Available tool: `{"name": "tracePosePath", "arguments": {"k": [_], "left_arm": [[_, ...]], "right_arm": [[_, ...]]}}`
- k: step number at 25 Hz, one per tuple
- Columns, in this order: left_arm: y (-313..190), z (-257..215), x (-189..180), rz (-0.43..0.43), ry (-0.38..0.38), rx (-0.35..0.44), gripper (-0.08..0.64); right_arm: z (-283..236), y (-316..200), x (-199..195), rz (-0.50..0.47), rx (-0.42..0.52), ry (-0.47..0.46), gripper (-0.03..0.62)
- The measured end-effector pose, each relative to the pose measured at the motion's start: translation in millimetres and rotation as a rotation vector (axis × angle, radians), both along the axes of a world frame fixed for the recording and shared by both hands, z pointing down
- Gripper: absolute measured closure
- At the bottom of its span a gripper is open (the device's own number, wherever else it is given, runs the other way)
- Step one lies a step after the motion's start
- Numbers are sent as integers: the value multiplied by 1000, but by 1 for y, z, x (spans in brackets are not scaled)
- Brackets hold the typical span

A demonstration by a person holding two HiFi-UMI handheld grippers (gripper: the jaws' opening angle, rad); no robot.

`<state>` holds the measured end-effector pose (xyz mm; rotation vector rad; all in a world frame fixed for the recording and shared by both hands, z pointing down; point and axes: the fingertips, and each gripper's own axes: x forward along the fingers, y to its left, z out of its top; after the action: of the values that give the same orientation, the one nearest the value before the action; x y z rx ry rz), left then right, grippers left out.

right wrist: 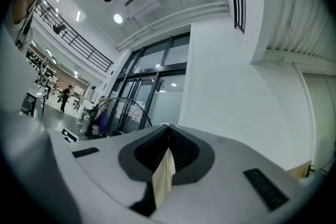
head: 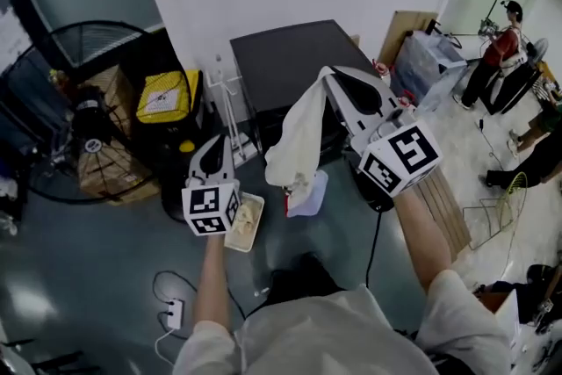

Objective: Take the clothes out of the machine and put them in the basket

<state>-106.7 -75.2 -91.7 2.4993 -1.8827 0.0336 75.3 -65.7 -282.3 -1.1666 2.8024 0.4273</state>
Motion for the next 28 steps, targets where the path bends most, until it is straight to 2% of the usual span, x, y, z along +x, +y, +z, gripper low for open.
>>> {"name": "tracePosePath", "arguments": {"k": [5,17,25,28], "left_arm": [[4,-15,-16,-68,-3,6,541],[81,-3,-109,-353,-6,-51,541],[128,5,-163,-488,10,-73,541],[143,7,-177,-528,15,-80,541]], "right_arm": [[-18,-3,-23,-97,5,-9,566],[-25,12,-128,-397,-33,-38,566],[-21,46,-215,-583,-45,-16,566],[-19,58,-235,-630,-53,-13,566]]}}
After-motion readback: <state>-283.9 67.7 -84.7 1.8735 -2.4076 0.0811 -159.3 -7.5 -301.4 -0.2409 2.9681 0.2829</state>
